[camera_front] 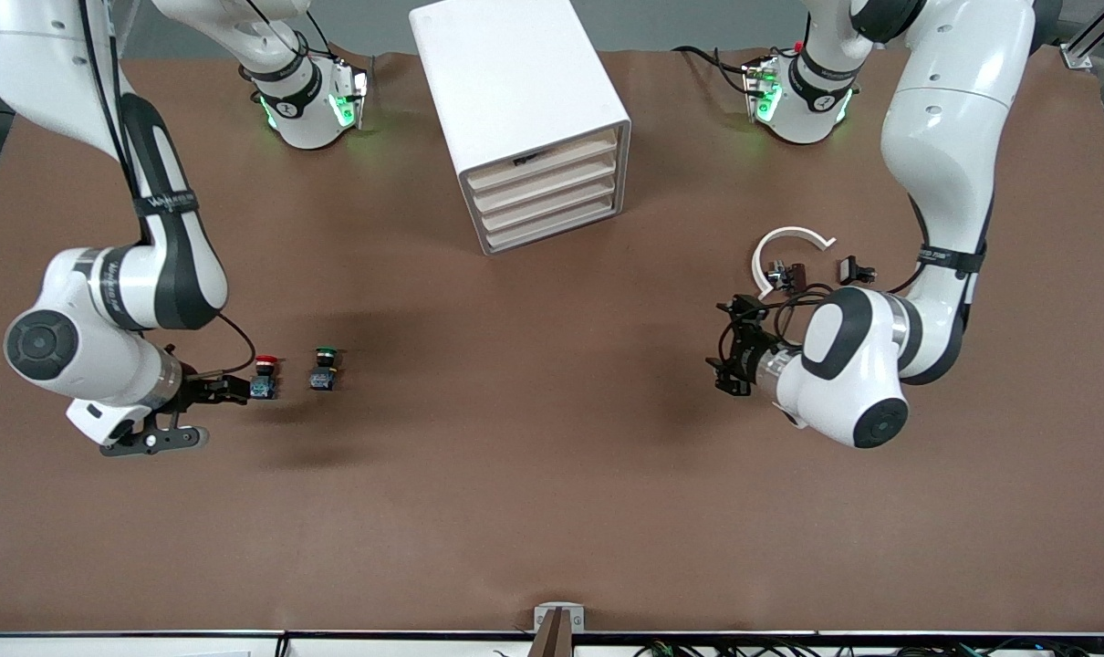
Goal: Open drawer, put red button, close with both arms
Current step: 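Reach the right gripper to the red button while the left gripper reaches the drawer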
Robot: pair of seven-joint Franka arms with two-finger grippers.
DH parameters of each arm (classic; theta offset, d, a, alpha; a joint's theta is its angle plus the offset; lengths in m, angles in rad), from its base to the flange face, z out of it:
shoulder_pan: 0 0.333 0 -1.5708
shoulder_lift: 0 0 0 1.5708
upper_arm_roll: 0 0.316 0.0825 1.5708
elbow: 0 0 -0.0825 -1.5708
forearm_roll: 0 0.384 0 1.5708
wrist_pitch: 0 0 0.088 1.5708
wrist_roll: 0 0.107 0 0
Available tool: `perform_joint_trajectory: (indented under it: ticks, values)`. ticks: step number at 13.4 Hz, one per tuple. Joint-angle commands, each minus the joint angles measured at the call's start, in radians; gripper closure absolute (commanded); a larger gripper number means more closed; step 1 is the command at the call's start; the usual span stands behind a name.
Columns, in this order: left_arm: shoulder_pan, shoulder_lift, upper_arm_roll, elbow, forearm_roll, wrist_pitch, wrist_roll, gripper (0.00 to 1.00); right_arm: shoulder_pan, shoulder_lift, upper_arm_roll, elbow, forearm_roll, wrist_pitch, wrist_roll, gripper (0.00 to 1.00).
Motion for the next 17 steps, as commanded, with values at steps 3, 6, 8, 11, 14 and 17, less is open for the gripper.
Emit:
perform_joint_trajectory:
  ticks: [3, 6, 8, 11, 14, 17]
  values:
    - [-0.107, 0.048, 0.007, 0.020, -0.164, -0.086, -0.091, 0.00, -0.015, 0.094, 0.010, -0.001, 0.036, 0.062, -0.004, 0.00]
    - [-0.137, 0.070, 0.005, 0.020, -0.244, -0.152, -0.173, 0.00, -0.015, 0.113, 0.010, -0.033, 0.038, 0.066, -0.005, 0.00]
    - [-0.154, 0.085, 0.007, 0.020, -0.264, -0.172, -0.221, 0.00, -0.015, 0.112, 0.010, -0.062, 0.039, 0.066, -0.004, 0.00]
    - [-0.164, 0.114, 0.005, 0.023, -0.266, -0.181, -0.238, 0.00, -0.027, 0.108, 0.013, -0.090, 0.039, 0.066, -0.005, 0.00]
    - [-0.197, 0.127, 0.007, 0.021, -0.307, -0.179, -0.273, 0.00, -0.031, 0.099, 0.013, -0.116, 0.041, 0.066, -0.005, 0.00]
    - [-0.232, 0.146, 0.007, 0.021, -0.332, -0.179, -0.370, 0.00, -0.031, 0.099, 0.013, -0.118, 0.041, 0.066, -0.005, 0.00]
